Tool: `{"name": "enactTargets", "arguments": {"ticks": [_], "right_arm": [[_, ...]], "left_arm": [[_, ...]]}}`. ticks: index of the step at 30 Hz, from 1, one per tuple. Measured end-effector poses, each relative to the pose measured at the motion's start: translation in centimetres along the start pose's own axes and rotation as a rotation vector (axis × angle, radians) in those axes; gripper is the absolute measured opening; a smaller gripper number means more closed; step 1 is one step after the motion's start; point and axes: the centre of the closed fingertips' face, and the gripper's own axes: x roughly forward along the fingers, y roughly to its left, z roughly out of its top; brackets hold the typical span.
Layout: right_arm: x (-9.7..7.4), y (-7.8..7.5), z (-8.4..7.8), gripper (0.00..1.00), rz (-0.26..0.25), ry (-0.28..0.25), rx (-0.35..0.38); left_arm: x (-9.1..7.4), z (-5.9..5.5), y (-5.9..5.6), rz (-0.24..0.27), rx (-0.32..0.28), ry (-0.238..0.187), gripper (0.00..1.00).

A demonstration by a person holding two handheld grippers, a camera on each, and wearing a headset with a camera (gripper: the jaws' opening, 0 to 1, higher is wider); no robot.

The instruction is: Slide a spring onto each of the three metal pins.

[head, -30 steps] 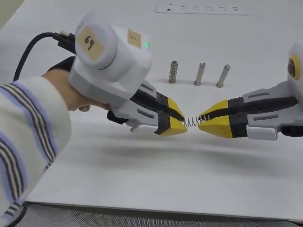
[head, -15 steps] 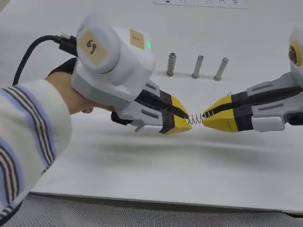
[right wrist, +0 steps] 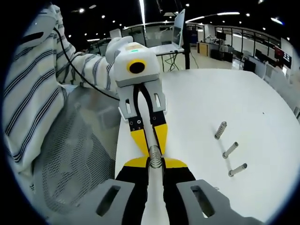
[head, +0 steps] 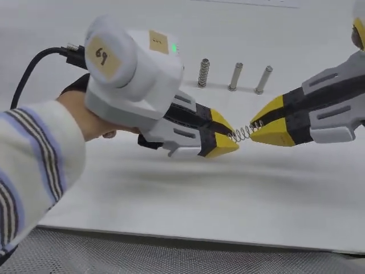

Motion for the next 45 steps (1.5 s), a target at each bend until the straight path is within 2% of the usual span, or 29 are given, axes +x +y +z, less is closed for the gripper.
{"name": "enactTargets", "arguments": {"ticks": [7, 14, 15, 16, 23, 30, 37, 45], "right_arm": [[-0.9, 0.1, 0.0, 0.07, -0.009, 0.074, -0.035], [-1.1, 0.0, -0.2, 0.08, 0.002, 0.123, -0.018], [-1.1, 0.0, -0.1, 0.08, 0.002, 0.130, -0.027], [-1.1, 0.1, -0.1, 0.08, 0.005, 0.136, -0.032], [-1.2, 0.5, 0.0, 0.08, 0.026, 0.189, -0.076], [-1.2, 0.9, -0.3, 0.08, 0.035, 0.246, -0.098], [-1.3, 0.8, -0.1, 0.08, 0.040, 0.271, -0.096], [-1.1, 0.7, -0.1, 0.08, 0.064, 0.314, -0.156]], "left_arm": [[0.6, 0.9, -0.3, -0.009, -0.021, -0.060, 0.01], [1.6, 1.1, -0.7, -0.018, -0.007, -0.076, 0.01], [1.6, 1.2, -0.7, -0.018, -0.006, -0.083, 0.01], [1.7, 1.3, -0.8, -0.029, -0.040, -0.099, 0.01], [2.0, 1.5, -1.3, -0.039, -0.039, -0.123, 0.01], [2.1, 1.5, -1.5, -0.055, -0.016, -0.123, 0.01], [2.0, 1.7, -1.5, -0.054, -0.020, -0.119, 0.00], [1.9, 1.6, -1.2, -0.044, -0.008, -0.103, 0.00]]}}
